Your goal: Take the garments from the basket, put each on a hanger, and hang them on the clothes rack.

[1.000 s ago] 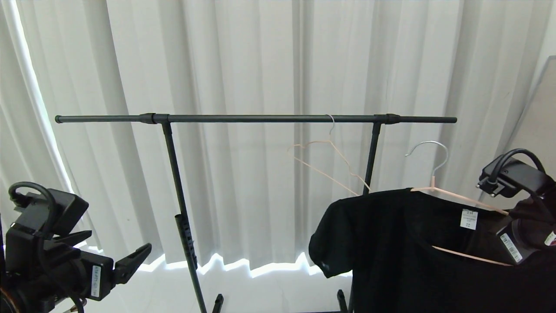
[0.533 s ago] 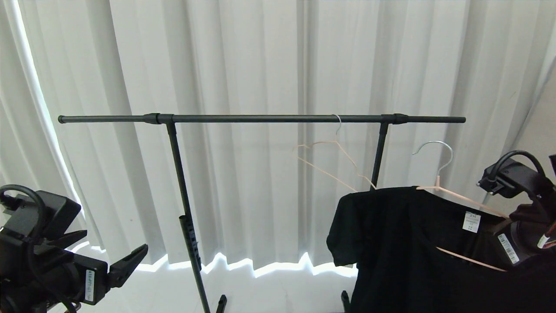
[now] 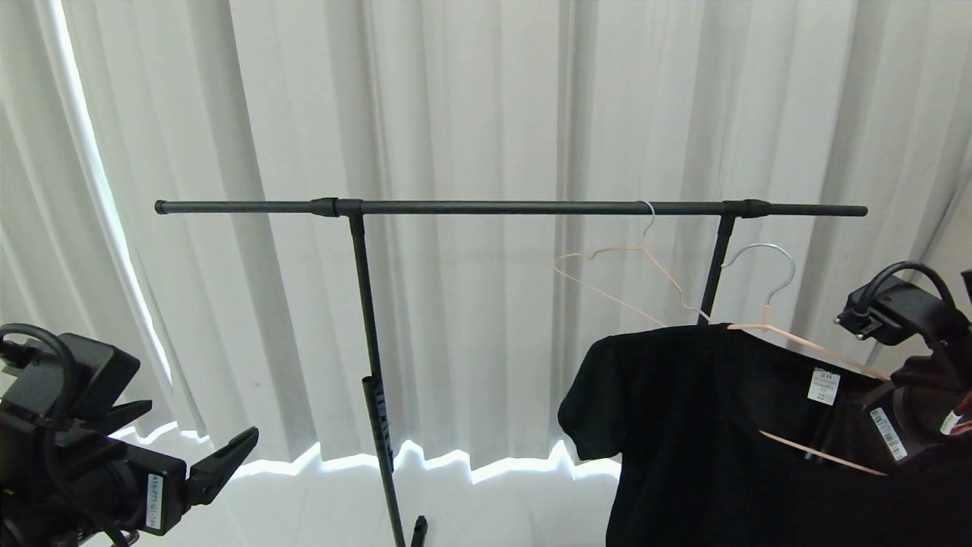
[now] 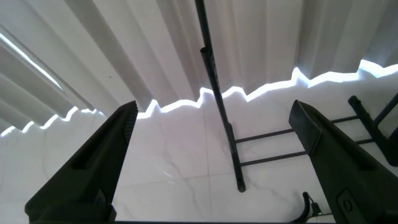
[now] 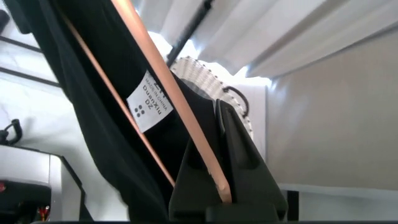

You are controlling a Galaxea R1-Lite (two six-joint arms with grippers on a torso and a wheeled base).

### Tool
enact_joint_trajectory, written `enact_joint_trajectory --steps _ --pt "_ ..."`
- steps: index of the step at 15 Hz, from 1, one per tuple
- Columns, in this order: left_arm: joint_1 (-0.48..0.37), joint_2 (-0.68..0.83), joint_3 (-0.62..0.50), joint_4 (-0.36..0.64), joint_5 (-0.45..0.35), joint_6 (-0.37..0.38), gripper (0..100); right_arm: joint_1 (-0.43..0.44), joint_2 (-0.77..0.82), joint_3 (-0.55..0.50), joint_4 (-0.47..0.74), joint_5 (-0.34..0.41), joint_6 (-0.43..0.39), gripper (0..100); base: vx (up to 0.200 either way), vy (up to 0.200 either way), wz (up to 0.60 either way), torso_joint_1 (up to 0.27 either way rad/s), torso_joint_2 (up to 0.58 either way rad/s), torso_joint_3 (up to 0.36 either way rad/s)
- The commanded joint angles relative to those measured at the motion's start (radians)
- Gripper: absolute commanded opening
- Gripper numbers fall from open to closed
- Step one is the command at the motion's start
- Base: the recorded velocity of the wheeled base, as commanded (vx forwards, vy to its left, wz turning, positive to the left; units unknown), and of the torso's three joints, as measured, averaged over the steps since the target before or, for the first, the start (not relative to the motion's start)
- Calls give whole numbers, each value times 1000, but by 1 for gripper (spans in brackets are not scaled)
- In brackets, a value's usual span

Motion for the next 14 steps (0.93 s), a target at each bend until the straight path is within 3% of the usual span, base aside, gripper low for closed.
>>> enact_joint_trajectory --steps 1,4,7,11,12,14 --pt "-15 1 1 0 0 0 100 1 2 1 0 0 -1 0 0 0 0 0 0 0" --pt "-15 -3 1 0 0 1 100 12 -7 6 0 -3 2 0 0 0 0 0 0 0" --pt "-17 -20 13 0 2 35 100 74 -29 57 -2 -18 32 0 0 0 0 0 0 0" --pt "-15 -20 18 0 5 46 100 193 79 49 -2 -135 150 0 0 0 0 0 0 0" --pt "-15 -23 24 0 6 46 100 248 175 3 1 -170 292 0 0 0 0 0 0 0" --pt "-15 -25 27 0 8 47 100 289 320 -106 61 -244 495 0 0 0 0 0 0 0"
